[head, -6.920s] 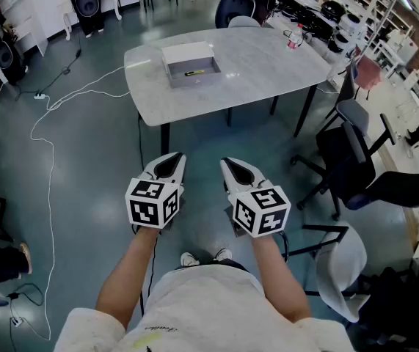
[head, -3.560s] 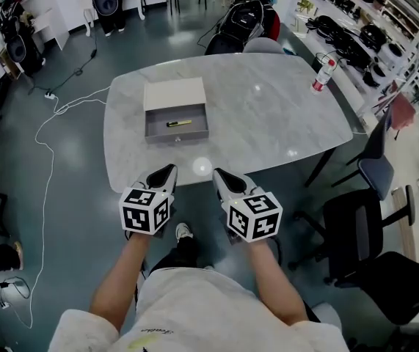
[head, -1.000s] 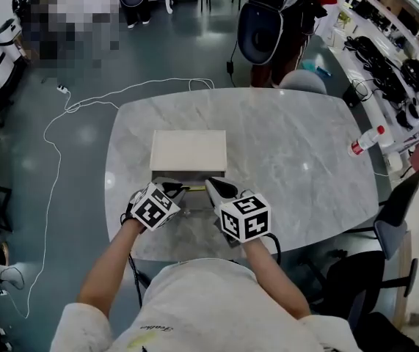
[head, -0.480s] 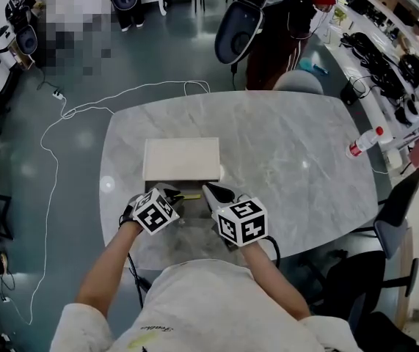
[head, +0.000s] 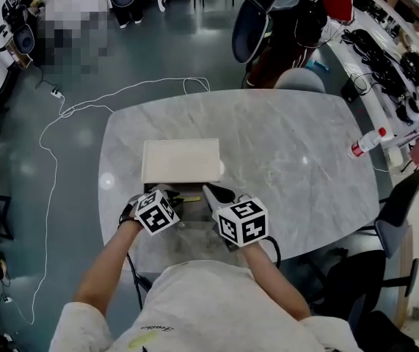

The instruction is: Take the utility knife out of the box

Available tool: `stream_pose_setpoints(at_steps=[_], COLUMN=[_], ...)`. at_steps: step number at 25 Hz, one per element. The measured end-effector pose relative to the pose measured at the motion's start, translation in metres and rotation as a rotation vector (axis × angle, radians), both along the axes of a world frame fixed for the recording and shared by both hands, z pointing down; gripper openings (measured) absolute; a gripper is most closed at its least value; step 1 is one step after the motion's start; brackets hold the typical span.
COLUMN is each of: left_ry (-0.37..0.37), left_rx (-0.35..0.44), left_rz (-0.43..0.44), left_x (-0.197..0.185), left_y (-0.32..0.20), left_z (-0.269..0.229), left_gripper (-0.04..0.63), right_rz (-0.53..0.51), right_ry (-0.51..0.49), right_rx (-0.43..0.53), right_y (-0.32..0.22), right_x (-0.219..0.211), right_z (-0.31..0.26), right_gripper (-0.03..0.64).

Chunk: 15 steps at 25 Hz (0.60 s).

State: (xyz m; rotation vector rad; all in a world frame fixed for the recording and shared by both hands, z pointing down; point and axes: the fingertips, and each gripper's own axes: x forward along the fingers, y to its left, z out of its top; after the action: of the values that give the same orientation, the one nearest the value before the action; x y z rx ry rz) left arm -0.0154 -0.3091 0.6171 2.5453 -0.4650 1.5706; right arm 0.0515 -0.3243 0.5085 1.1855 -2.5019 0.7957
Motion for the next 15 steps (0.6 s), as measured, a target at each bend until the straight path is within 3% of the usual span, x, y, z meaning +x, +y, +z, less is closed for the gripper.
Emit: stream_pose_setpoints(at_steps=[15], left_ry=[-0.064], left_rx=[-0.034], left_rz=[0.071], left_x=[0.004], left_y=[0.001], left_z=[0.019], left_gripper=[0.109], right_rz=[0.023], right_ry=[-0.001], right_rx=[-0.017], right_y=[-0.004], right_x=[0.01], right_z=[0.006], right_gripper=[0.005])
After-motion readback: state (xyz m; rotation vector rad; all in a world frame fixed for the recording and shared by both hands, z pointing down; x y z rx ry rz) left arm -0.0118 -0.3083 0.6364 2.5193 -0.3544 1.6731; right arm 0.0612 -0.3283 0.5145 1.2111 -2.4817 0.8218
